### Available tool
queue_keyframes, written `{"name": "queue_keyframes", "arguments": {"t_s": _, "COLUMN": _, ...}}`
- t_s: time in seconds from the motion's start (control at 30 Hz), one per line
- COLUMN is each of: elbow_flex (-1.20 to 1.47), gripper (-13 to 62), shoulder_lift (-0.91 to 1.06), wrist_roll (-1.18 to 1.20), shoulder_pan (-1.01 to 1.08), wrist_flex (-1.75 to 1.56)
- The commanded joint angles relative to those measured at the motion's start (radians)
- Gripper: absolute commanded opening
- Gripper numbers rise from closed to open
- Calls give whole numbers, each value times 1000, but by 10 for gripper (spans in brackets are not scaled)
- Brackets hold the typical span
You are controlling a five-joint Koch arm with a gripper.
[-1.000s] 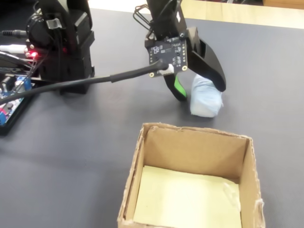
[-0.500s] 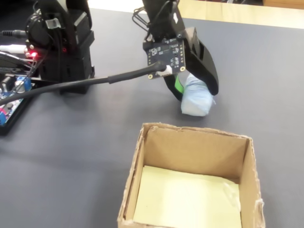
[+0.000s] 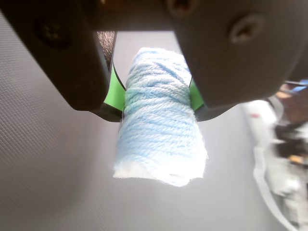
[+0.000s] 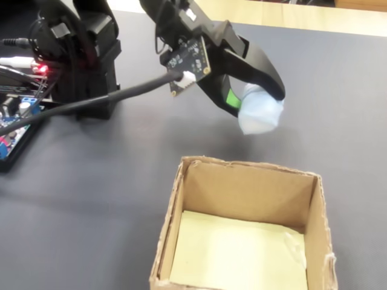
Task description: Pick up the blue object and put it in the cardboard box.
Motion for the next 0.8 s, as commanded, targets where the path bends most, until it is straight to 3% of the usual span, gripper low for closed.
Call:
{"name": "queue_keyframes", "arguments": {"t_s": 0.0, "elbow_flex": -23, "gripper": 155, "shoulder_lift": 87, "wrist_roll": -5, "shoulder_pan": 17, "wrist_flex": -87}}
{"name": "queue_keyframes", "arguments": {"t_s": 0.2, "elbow_flex": -2, "gripper": 155, "shoulder_lift": 216, "wrist_roll": -41, "shoulder_pan": 84, "wrist_flex": -109}}
{"name": "queue_keyframes", "arguments": {"t_s": 0.43, "elbow_flex": -112, "gripper": 155, "shoulder_lift": 213, "wrist_roll": -152, "shoulder_pan": 258, "wrist_flex": -118}}
{"name": "queue_keyframes", "arguments": {"t_s": 0.77, "elbow_flex": -420, "gripper": 155, "shoulder_lift": -38, "wrist_roll": -244, "shoulder_pan": 538, "wrist_flex": -29}}
